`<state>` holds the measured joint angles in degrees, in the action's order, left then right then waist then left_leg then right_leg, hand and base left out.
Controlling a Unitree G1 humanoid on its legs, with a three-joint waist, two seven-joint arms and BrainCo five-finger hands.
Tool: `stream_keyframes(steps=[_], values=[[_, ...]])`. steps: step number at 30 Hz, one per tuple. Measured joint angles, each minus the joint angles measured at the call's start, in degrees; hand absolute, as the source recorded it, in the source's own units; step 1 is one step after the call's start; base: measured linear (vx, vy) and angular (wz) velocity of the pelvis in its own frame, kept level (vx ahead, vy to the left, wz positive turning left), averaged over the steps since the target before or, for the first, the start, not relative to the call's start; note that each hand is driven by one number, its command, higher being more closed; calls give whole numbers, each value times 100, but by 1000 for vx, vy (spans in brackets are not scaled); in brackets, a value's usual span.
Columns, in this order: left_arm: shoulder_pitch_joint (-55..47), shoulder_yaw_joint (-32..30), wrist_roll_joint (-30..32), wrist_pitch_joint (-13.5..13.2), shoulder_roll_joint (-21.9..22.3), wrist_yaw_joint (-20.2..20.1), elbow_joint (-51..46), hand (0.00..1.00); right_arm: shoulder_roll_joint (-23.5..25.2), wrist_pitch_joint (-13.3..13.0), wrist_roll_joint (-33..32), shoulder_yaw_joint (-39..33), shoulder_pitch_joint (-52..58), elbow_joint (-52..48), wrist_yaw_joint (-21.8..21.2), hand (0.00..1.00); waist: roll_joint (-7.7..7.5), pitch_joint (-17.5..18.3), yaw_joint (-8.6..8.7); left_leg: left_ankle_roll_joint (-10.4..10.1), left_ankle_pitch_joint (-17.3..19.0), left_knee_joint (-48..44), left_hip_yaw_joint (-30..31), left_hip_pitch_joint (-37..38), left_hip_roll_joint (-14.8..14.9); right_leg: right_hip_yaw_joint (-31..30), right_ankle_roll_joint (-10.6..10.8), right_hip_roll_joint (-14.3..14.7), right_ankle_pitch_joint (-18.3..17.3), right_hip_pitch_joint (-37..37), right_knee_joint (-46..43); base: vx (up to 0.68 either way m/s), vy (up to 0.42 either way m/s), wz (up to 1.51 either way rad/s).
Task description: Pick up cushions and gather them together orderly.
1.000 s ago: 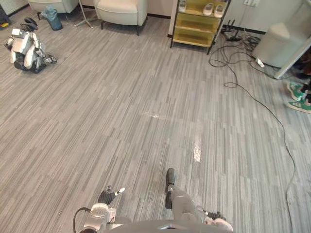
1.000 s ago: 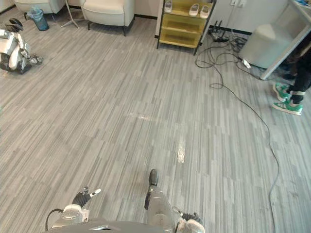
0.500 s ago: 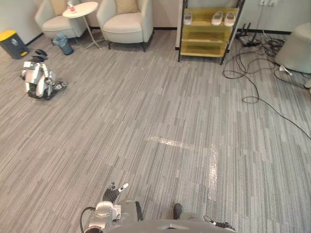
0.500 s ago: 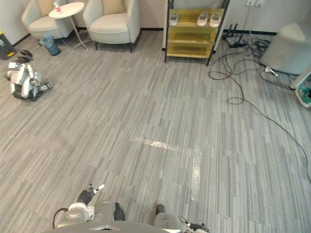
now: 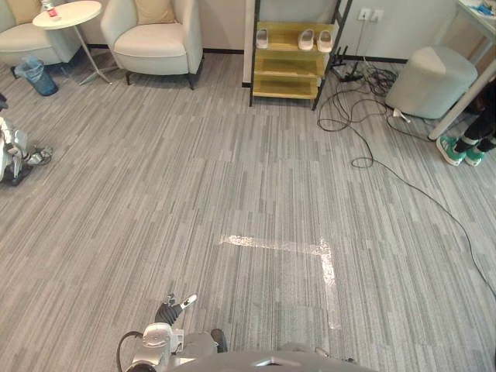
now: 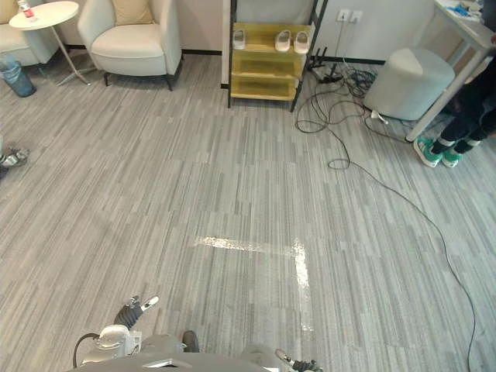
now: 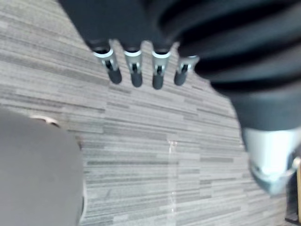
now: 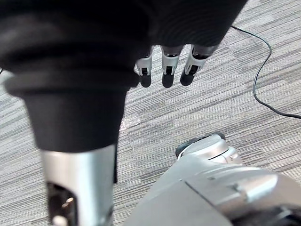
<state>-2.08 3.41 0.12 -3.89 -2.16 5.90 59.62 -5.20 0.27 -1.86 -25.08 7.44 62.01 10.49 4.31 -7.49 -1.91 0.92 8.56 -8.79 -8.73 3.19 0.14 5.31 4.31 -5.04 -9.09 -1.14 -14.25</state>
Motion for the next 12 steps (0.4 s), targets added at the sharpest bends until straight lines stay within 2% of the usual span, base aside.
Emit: stream_keyframes(steps=[1, 2, 7, 12], values=[[-31, -4, -1, 1, 55, 1, 0, 0, -51, -1, 3, 2, -2, -5, -1, 0, 85, 44, -1, -37, -5, 45, 2, 2, 59, 5, -26, 72, 88, 99, 198, 87, -60, -9], [-43, -4, 1, 1, 61, 1, 3, 0, -56, -4, 1, 3, -2, -5, -2, 0, 101, 52, 0, -60, -17, 82, 5, 27, 93, 5, -41, 136, 166, 171, 351, 66, -71, -15], [-40, -61, 5, 0, 43, -9, 5, 0, 28, 0, -2, 18, 27, 6, -2, 0, -60, 53, 1, -152, -69, 204, 75, 167, 187, 9, -120, 288, 438, 477, 884, -1, -37, -7], [-38, -105, 2, -9, 39, -8, 1, 0, 23, -1, -2, 30, 29, 6, -1, 0, -107, 61, -61, -132, -176, 306, 103, 165, 127, 38, -87, 264, 713, 620, 1297, -87, 19, 5]])
